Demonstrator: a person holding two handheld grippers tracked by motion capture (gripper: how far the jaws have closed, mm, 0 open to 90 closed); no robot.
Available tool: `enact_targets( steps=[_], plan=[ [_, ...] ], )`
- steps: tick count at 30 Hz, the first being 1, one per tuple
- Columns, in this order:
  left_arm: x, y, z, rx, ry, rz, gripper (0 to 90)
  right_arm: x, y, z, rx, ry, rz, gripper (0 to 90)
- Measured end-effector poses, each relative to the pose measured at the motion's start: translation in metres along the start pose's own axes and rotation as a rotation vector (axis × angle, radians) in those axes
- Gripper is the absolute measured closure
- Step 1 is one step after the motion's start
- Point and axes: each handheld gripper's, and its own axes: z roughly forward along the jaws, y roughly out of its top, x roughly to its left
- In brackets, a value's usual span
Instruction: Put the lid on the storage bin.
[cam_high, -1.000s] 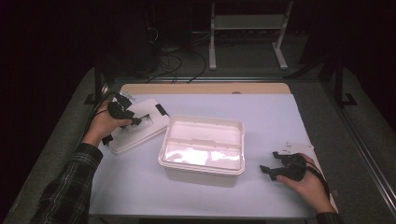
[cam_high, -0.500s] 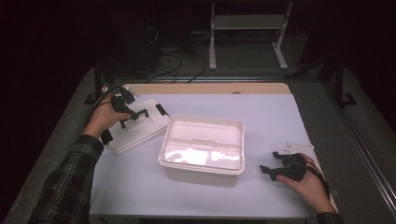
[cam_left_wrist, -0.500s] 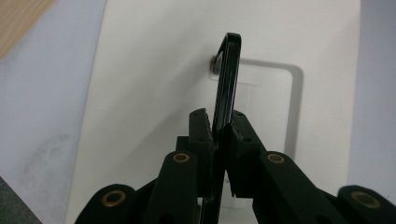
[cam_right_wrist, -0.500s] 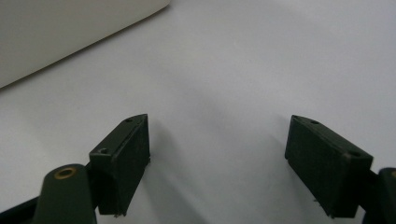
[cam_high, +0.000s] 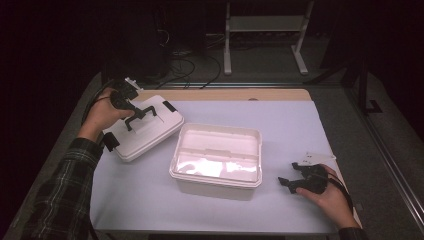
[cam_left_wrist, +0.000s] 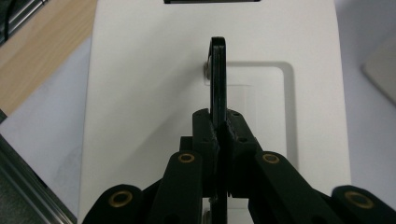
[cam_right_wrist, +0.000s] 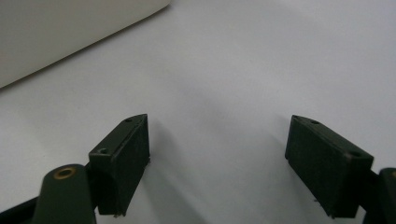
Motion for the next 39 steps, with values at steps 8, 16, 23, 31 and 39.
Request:
enact_targets(
  steps=[8, 16, 23, 31, 39],
  plan=[
    [-0.016, 0.015, -0.045, -0.068, -0.075, 0.053, 84.1, 0.000, 0.000, 0.000, -0.001, 0.001, 0.000, 20.9],
    [-0.041, 0.036, -0.077, -0.126, -0.137, 0.147, 84.1, 0.000, 0.000, 0.000, -0.001, 0.001, 0.002, 20.9],
    [-0.075, 0.057, -0.085, -0.153, -0.233, 0.275, 84.1, 0.000, 0.000, 0.000, -0.001, 0.001, 0.002, 20.9],
    [-0.120, 0.083, -0.080, -0.151, -0.298, 0.419, 84.2, 0.000, 0.000, 0.000, 0.000, 0.001, 0.003, 20.8],
    [-0.162, 0.108, -0.068, -0.120, -0.342, 0.546, 84.1, 0.000, 0.000, 0.000, 0.001, 0.002, 0.002, 20.8]
  ],
)
